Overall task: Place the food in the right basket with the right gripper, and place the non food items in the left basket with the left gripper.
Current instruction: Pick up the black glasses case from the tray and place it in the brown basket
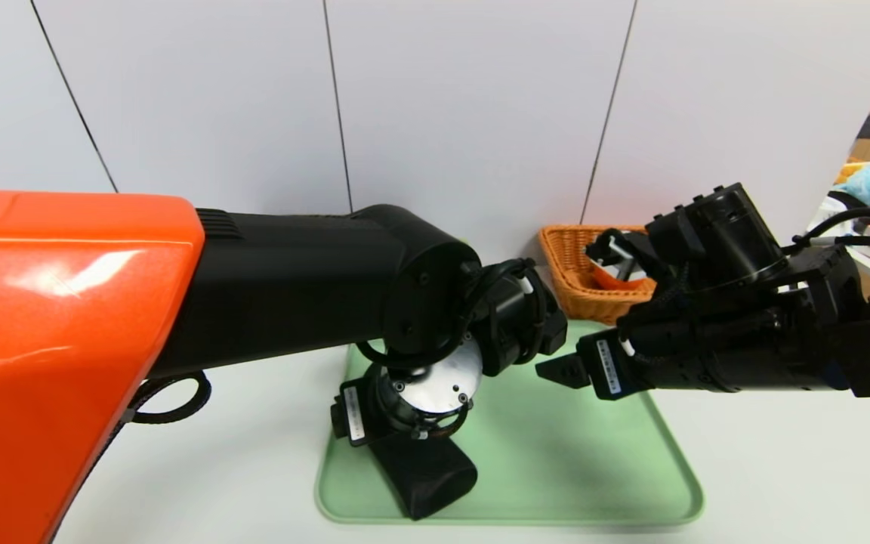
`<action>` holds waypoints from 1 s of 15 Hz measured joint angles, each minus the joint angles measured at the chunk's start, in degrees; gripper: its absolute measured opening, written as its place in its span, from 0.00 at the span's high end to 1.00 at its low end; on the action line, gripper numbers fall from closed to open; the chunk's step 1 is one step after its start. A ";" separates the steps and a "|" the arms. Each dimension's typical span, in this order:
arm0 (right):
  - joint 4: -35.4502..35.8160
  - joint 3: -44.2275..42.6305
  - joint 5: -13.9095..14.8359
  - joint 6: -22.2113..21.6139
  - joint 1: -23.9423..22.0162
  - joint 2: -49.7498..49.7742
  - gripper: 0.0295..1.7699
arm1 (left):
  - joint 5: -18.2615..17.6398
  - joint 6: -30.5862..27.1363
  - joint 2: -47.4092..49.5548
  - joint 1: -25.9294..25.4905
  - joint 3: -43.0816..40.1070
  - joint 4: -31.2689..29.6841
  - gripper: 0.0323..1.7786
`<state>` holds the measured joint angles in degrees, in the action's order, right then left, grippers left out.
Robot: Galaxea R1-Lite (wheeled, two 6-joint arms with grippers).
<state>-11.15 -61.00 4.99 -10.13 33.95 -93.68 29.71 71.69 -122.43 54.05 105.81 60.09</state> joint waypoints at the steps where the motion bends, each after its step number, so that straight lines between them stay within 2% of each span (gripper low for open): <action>1: -0.02 0.00 -0.02 0.00 0.00 0.00 0.04 | 0.00 0.60 -0.11 0.00 -0.06 0.00 0.05; 15: 0.52 0.72 0.09 -0.01 0.00 -0.24 0.04 | -0.09 3.13 -3.07 -0.52 -0.69 0.18 0.05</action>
<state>-10.63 -60.28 5.07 -10.14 33.95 -93.93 29.62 74.83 -125.50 53.53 105.12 60.27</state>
